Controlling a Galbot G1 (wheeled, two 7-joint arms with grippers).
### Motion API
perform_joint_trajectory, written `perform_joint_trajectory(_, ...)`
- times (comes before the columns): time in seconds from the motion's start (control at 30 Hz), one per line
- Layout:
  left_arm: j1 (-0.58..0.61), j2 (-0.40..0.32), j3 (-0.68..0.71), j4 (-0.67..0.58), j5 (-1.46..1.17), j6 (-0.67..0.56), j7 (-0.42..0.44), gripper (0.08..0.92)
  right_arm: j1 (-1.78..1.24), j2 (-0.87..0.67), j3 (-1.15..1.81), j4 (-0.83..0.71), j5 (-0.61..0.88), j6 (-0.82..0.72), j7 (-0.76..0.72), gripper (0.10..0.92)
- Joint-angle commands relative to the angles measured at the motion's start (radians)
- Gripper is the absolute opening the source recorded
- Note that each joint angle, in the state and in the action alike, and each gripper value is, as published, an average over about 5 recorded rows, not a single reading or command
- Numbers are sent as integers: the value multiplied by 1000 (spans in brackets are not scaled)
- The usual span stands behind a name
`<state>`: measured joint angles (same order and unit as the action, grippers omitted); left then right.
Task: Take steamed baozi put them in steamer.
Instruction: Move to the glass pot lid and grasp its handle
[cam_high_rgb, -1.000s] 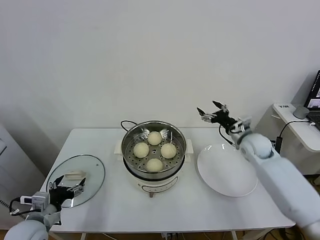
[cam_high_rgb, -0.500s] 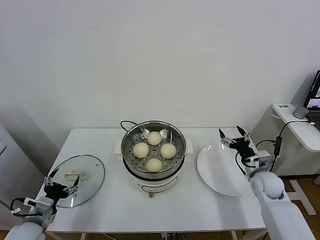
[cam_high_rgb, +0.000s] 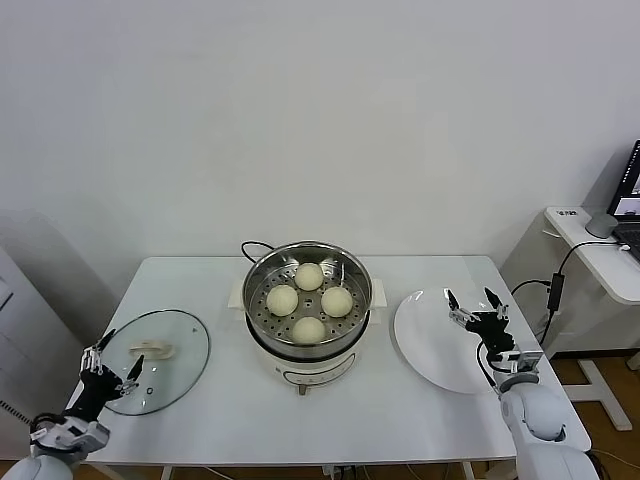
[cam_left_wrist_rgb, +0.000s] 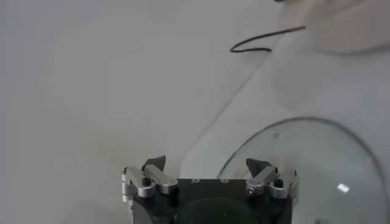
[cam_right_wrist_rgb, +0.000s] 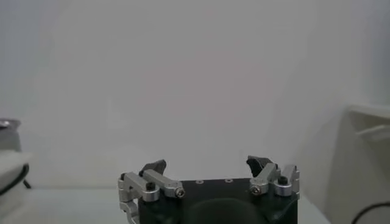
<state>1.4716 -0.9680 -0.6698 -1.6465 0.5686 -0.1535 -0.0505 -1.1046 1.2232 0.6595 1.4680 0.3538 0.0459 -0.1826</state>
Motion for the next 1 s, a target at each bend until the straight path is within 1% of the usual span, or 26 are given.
perform_joint_trajectory(0.03, -38, -52, -46, 110, 526, -199, -56, 823, -32, 43, 39, -15, -38, 7, -6, 823)
perform_joint_trajectory(0.23, -96, -101, -68, 145, 758, -244, -155, 823, -24, 45, 43, -31, -45, 11, -10, 823)
perform_joint_trajectory(0.3, -112, -118, -70, 150, 805, -243, -172, 823, -21, 45, 43, -35, -53, 14, -14, 823)
perform_joint_trajectory(0.53, -162, -137, -60, 181, 855, -208, -165, 823, -19, 45, 45, -46, -59, 23, -24, 823)
perform_joint_trajectory(1.0, -254, -155, -28, 260, 835, -166, -148, 823, -11, 51, 49, -71, -74, 33, -36, 823)
